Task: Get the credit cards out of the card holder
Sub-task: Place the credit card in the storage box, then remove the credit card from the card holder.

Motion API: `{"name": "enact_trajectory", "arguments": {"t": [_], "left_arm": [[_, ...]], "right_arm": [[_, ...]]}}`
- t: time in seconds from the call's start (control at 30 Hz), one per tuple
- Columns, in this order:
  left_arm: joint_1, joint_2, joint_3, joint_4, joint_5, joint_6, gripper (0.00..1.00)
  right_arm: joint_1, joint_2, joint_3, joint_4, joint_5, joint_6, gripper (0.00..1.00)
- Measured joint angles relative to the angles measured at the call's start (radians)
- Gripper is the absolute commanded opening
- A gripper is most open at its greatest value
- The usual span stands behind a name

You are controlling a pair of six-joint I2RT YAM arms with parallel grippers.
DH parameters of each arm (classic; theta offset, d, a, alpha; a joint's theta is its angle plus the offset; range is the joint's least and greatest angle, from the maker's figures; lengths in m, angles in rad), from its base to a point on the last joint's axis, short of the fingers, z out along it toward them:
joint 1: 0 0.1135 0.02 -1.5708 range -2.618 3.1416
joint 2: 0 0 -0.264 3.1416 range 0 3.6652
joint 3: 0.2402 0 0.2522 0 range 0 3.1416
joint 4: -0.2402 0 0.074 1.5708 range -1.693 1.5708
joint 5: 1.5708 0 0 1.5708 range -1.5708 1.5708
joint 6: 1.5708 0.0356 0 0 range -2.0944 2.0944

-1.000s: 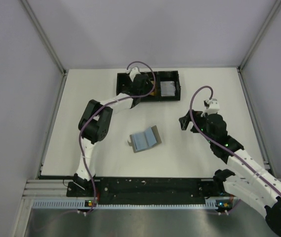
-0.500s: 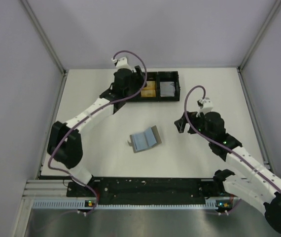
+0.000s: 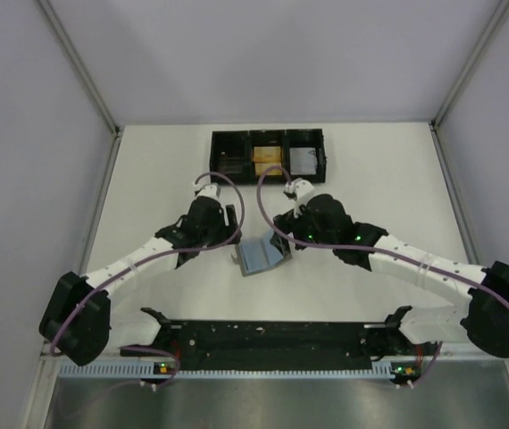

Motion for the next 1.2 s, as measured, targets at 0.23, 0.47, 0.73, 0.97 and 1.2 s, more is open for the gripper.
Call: {"name": "enact_trajectory", "arguments": {"t": [0.23,0.47,0.73,0.97,1.2], "left_arm": [[0.000,-0.035,-0.127,0.006,0.047,-0.036,0.59],[0.000,-0.035,-0.172,0.092,0.107,-0.065,0.32],[0.001,-0.035,-0.274,0.166,0.170,-0.100,0.10],[0.002,-0.035,-0.312,0.214,0.194,-0.110,0.00],[0.002,-0.035,-0.316,0.227,0.216,-0.112,0.00]], "right_arm": [[0.113,0.211,0.113,-0.024,0.067,-0.017,0.61],[0.145,0.373,0.196,-0.064,0.116,-0.016,0.59],[0.186,0.481,0.291,-0.090,0.144,-0.006,0.61],[0.194,0.600,0.354,-0.118,0.169,0.002,0.65],[0.200,0.643,0.373,-0.127,0.186,0.016,0.67]]}}
